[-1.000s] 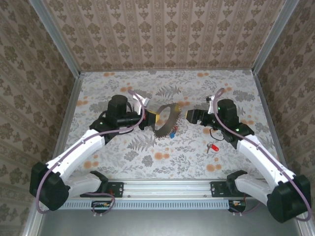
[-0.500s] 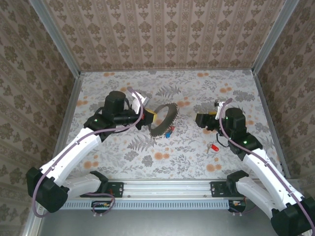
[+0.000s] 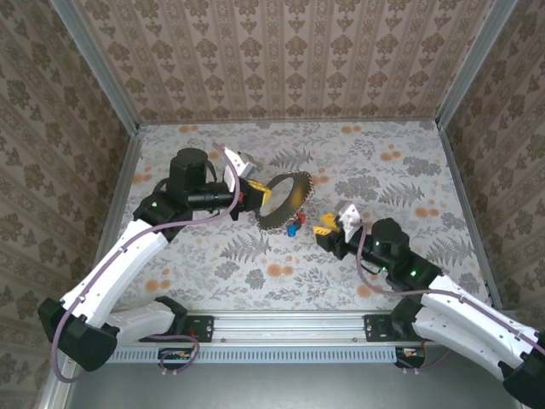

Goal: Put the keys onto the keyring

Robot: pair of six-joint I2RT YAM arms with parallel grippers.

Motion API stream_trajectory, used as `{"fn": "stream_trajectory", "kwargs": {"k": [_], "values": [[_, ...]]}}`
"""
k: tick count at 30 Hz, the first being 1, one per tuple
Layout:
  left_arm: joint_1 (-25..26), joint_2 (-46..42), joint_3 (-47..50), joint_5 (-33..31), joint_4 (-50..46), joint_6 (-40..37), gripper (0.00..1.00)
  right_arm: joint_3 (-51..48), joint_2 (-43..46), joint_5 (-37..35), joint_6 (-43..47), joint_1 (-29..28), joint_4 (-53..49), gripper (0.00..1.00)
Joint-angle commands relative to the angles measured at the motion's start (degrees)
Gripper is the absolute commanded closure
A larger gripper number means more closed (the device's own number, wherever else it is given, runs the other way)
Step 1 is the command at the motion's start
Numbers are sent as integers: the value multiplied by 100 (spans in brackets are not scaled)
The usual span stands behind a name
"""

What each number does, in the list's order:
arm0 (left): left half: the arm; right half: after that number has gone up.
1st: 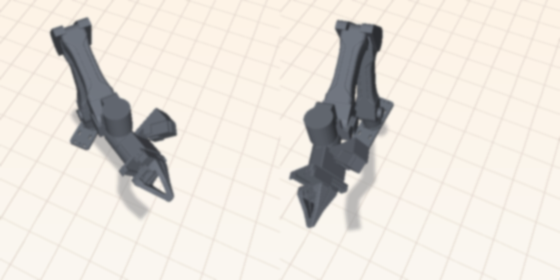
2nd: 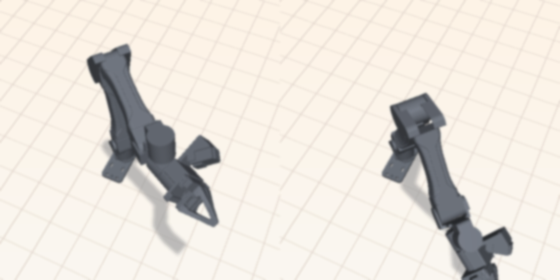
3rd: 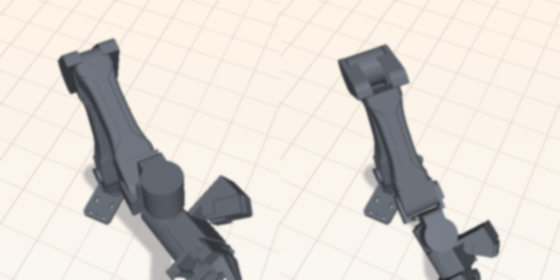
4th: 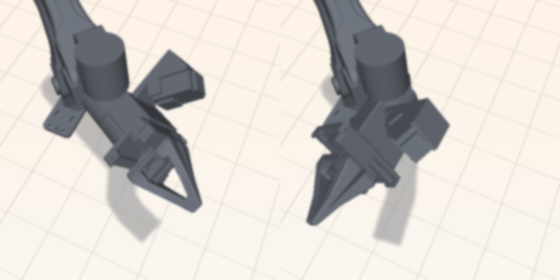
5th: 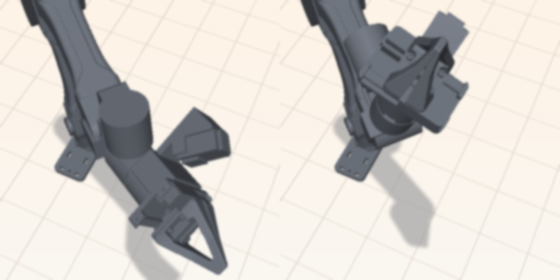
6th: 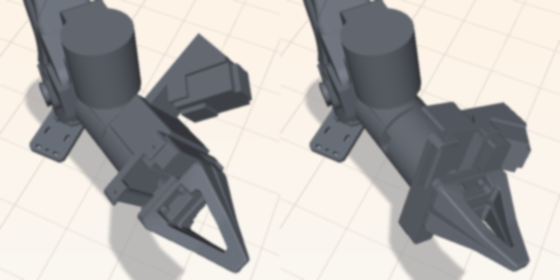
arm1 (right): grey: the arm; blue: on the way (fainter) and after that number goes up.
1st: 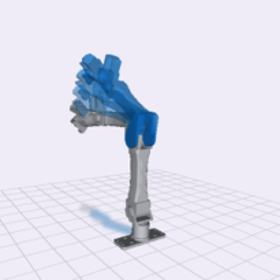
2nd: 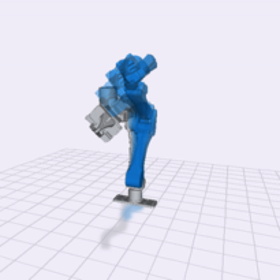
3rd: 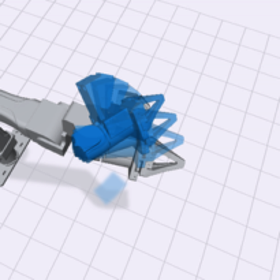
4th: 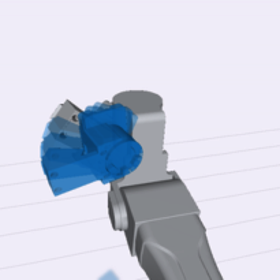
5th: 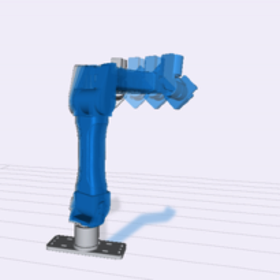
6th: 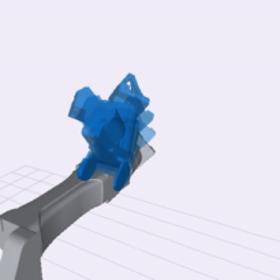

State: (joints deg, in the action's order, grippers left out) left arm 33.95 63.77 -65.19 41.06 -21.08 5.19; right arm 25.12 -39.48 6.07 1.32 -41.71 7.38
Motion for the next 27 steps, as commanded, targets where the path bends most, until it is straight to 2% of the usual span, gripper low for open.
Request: {"fn": "stream_trajectory", "kwargs": {"k": [1,5,8,15,20,27], "values": [[-141,145,-499,548,111,185,100,-168,-138,-636,1039,-491,1064,67],[-176,429,-851,753,-96,344,100,-209,-528,-1402,1548,-1163,1636,73],[-179,647,-1105,934,-290,437,100,-201,-862,-1675,1715,-1457,2185,75],[-187,830,-1346,1079,-346,711,100,-279,-1524,-2191,1414,-1491,3228,77],[-196,813,-1375,1054,-398,828,100,-387,-1625,-2559,1286,-1482,3271,76],[-196,786,-1364,1064,-390,894,100,-532,-1455,-2629,1161,-1421,3100,74]]}}
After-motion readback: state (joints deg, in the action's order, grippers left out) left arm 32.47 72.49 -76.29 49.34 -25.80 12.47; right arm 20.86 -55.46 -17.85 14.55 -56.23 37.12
